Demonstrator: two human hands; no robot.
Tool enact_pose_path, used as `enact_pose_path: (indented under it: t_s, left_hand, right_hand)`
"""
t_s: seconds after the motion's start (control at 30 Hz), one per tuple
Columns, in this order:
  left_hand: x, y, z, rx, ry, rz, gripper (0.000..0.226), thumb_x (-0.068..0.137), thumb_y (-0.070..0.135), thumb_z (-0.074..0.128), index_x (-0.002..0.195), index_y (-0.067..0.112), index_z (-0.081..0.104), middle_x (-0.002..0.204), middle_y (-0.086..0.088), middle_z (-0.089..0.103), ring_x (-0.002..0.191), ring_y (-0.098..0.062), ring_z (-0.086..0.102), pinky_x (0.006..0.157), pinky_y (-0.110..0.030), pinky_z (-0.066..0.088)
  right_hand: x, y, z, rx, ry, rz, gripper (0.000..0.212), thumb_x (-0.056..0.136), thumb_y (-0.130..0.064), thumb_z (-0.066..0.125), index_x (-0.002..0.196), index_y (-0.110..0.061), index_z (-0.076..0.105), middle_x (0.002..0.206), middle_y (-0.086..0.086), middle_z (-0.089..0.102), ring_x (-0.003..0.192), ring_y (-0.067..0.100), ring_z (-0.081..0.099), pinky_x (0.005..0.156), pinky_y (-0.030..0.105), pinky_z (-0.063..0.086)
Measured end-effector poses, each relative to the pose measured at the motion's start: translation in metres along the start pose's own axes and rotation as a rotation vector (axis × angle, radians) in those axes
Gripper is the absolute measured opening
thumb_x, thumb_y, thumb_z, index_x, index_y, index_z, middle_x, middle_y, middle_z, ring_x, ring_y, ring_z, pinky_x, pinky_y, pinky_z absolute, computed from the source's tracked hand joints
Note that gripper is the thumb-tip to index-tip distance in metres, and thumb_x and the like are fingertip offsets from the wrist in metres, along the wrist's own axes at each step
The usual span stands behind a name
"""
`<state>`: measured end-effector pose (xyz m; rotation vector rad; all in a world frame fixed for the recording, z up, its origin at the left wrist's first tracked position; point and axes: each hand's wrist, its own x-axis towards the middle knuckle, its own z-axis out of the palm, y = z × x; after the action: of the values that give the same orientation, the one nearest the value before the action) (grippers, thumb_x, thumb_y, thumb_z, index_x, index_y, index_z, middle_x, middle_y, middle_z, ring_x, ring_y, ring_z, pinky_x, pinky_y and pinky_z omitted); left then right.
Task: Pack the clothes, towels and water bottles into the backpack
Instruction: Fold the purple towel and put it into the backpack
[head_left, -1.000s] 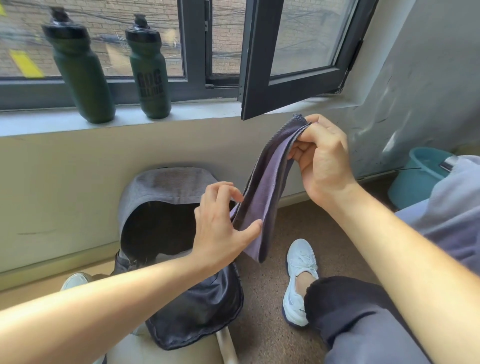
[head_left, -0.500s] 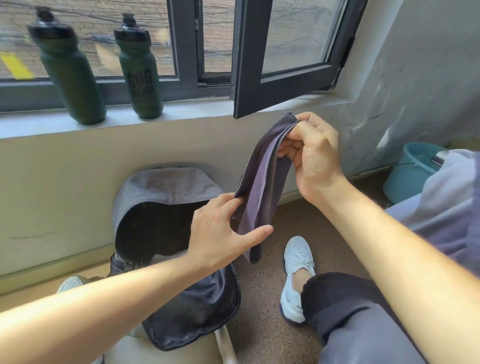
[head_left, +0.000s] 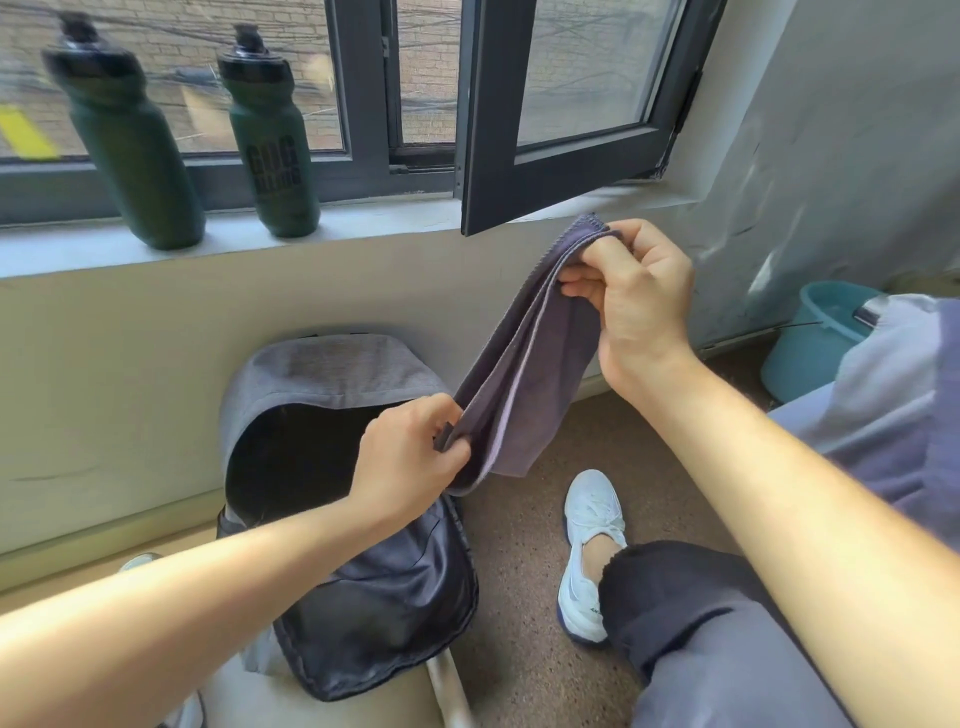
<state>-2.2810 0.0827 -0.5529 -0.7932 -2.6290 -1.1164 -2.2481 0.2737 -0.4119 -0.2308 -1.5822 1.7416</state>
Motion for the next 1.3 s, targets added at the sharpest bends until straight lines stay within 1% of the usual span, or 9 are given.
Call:
enact_pose_path:
  t_s: [0.17,0.27,0.33,0.4,0.47,0.6,0.7,0.87,1.3]
  left_hand:
    - [0.008,-0.026,-0.018,-0.144,-0.164,-0.065,0.029,0.074,0.010,0.076,0.081,0.031,0.058,0.082,0.009,0.069,0.070,-0.013,0.066,0.070,-0.037,0.058]
    - [0.016,-0.041,-0.040,-0.267,-0.234,-0.194,0.034,0.081,0.000,0.076,0.096,0.029,0.068,0.079,0.003,0.070,0.064,-0.013,0.062,0.067,-0.027,0.055]
    - [0.023,-0.051,-0.056,-0.335,-0.334,-0.312,0.018,0.090,0.004,0.073,0.089,0.022,0.077,0.073,0.004,0.069,0.070,-0.011,0.062,0.072,-0.026,0.055]
    - [0.028,-0.057,-0.070,-0.445,-0.353,-0.426,0.029,0.094,0.011,0.068,0.067,0.019,0.073,0.069,0.004,0.066,0.077,-0.013,0.060,0.081,-0.029,0.053]
    - [0.032,-0.057,-0.081,-0.635,-0.301,-0.534,0.040,0.097,0.011,0.056,0.059,0.019,0.067,0.068,0.005,0.068,0.072,-0.012,0.065,0.083,-0.031,0.051]
    - [0.045,-0.051,-0.094,-0.920,-0.162,-0.705,0.037,0.100,0.016,0.039,0.068,0.019,0.058,0.057,0.004,0.062,0.049,-0.011,0.059,0.060,-0.027,0.049]
    - [0.052,-0.046,-0.102,-0.950,-0.093,-0.845,0.028,0.091,0.024,0.046,0.064,0.023,0.052,0.054,0.004,0.049,0.046,-0.016,0.049,0.046,-0.022,0.043]
    - [0.051,-0.040,-0.112,-0.881,-0.096,-0.978,0.022,0.087,0.029,0.049,0.066,0.022,0.050,0.061,0.002,0.051,0.051,-0.019,0.052,0.047,-0.023,0.042]
    - [0.043,0.008,-0.097,-1.048,-0.190,-0.877,0.022,0.094,0.019,0.053,0.075,0.012,0.060,0.059,-0.005,0.060,0.043,-0.020,0.060,0.045,-0.027,0.054]
  right_hand:
    - [0.017,0.016,-0.022,-0.354,0.044,-0.128,0.012,0.089,-0.010,0.070,0.084,-0.022,0.069,0.074,-0.006,0.069,0.064,0.006,0.063,0.063,0.028,0.056]
    - [0.029,0.032,-0.037,-0.591,0.056,-0.154,0.006,0.087,-0.019,0.073,0.084,-0.022,0.069,0.073,-0.014,0.065,0.069,0.002,0.058,0.069,0.027,0.050]
    - [0.035,0.044,-0.043,-0.727,0.050,-0.109,0.011,0.087,-0.029,0.073,0.080,-0.024,0.065,0.075,-0.012,0.065,0.078,0.012,0.062,0.074,0.031,0.051]
    - [0.039,0.054,-0.047,-0.801,0.032,-0.051,0.018,0.086,-0.039,0.070,0.077,-0.026,0.061,0.080,-0.007,0.067,0.089,0.025,0.066,0.085,0.044,0.054]
    - [0.038,0.062,-0.047,-0.808,-0.019,0.019,0.018,0.090,-0.037,0.068,0.084,-0.019,0.065,0.087,0.003,0.071,0.092,0.030,0.067,0.087,0.047,0.054]
    - [0.033,0.071,-0.039,-0.820,-0.101,0.063,0.027,0.098,-0.028,0.062,0.094,-0.001,0.062,0.096,0.017,0.069,0.094,0.034,0.063,0.081,0.040,0.048]
    - [0.029,0.075,-0.029,-0.838,-0.155,0.084,0.026,0.101,-0.027,0.057,0.099,-0.001,0.060,0.099,0.017,0.067,0.096,0.034,0.061,0.087,0.042,0.048]
    - [0.018,0.089,-0.017,-0.903,-0.229,0.153,0.020,0.101,-0.027,0.056,0.101,-0.008,0.059,0.105,0.015,0.066,0.102,0.034,0.060,0.084,0.038,0.044]
    - [-0.039,0.063,0.047,-0.561,-0.498,0.126,0.029,0.099,-0.032,0.060,0.091,-0.005,0.057,0.080,0.002,0.057,0.075,0.012,0.051,0.072,0.041,0.047]
